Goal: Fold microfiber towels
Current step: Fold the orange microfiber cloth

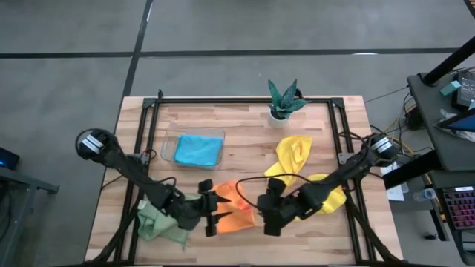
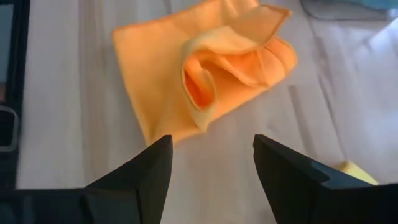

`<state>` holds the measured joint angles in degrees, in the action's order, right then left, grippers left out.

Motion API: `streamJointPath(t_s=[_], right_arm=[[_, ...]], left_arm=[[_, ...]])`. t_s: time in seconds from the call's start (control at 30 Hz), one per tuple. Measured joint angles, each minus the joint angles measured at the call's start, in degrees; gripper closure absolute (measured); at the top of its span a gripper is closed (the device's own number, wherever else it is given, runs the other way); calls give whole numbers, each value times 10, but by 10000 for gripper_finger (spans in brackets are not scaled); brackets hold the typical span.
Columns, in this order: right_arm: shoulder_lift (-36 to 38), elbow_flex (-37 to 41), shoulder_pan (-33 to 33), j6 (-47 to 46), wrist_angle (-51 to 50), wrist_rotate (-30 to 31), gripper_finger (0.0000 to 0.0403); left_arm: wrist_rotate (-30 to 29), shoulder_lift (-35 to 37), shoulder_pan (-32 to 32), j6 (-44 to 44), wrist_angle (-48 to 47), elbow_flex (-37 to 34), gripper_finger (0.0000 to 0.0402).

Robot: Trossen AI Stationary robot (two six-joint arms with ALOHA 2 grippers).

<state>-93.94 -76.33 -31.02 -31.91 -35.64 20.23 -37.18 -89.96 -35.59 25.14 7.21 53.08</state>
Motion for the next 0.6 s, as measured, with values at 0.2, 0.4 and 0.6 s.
streamJointPath(t_s=[0.2,0.4,0.6], right_arm=[[53,111,-15,32,117,20,188],[88,223,-14,64,304,18,188],[97,279,-13,76,416,18,188]], left_arm=[[37,-50,33,-18,53,16,228],[93,-104,53,-21,53,59,228],[128,-160,64,-20,29,86,228]])
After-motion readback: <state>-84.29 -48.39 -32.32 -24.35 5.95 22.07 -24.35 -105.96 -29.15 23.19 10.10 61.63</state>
